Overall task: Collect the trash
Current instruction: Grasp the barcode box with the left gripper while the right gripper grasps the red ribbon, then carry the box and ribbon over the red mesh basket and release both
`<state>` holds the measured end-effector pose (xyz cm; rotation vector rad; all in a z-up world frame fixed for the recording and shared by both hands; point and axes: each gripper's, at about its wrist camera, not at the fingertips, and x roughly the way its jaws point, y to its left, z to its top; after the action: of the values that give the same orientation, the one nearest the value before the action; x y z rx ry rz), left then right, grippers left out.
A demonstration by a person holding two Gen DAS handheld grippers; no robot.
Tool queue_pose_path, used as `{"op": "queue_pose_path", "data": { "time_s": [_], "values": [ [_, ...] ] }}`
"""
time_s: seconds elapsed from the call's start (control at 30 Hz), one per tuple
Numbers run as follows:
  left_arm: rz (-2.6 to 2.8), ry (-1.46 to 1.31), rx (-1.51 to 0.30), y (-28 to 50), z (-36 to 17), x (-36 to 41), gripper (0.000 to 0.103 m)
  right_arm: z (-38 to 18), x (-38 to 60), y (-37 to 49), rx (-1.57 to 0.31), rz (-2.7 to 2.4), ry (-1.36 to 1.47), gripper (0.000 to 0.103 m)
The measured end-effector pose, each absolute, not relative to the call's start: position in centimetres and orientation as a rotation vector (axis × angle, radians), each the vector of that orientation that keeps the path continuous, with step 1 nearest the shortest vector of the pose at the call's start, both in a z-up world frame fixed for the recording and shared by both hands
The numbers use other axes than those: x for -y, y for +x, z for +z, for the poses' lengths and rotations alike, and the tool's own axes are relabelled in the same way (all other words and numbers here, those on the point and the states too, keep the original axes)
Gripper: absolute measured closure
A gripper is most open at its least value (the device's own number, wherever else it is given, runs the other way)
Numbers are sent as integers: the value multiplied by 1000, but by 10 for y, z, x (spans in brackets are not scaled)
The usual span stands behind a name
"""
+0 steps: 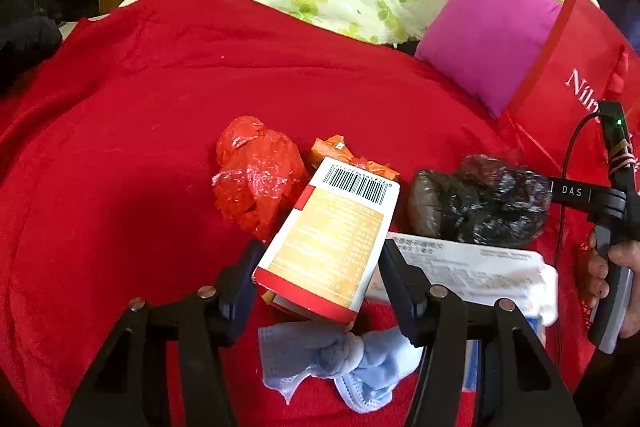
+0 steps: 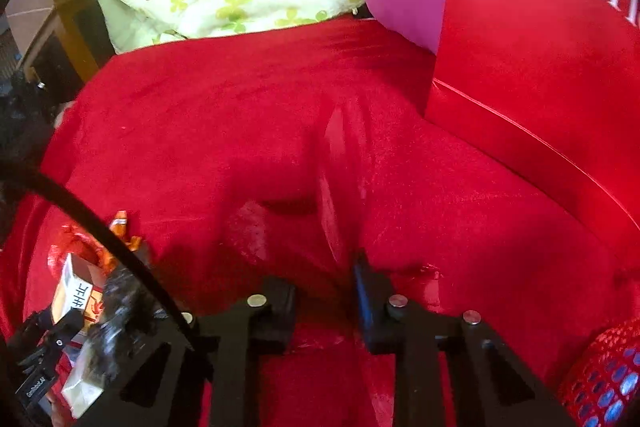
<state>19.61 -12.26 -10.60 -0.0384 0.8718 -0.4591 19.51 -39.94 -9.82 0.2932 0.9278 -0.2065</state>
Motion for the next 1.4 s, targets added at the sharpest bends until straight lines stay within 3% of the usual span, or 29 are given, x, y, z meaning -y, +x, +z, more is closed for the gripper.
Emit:
{"op": "queue_pose_path", "data": {
  "time_s": [0.37,0.7,1.0,1.4],
  "values": [
    [-400,-60,-687,118,-52,91,43,-18,357,112,-628,-79,224,78],
    [-462,12,-557,57,12,121,43,43,362,14,-398,22,252,78],
    [-588,44,-505,22,52,190,43,46,422,-79,-270,-99,297,77],
    [-836,125,-568,-16,55,327,43,25,536,-139,-232,-222,538,75]
  ]
}}
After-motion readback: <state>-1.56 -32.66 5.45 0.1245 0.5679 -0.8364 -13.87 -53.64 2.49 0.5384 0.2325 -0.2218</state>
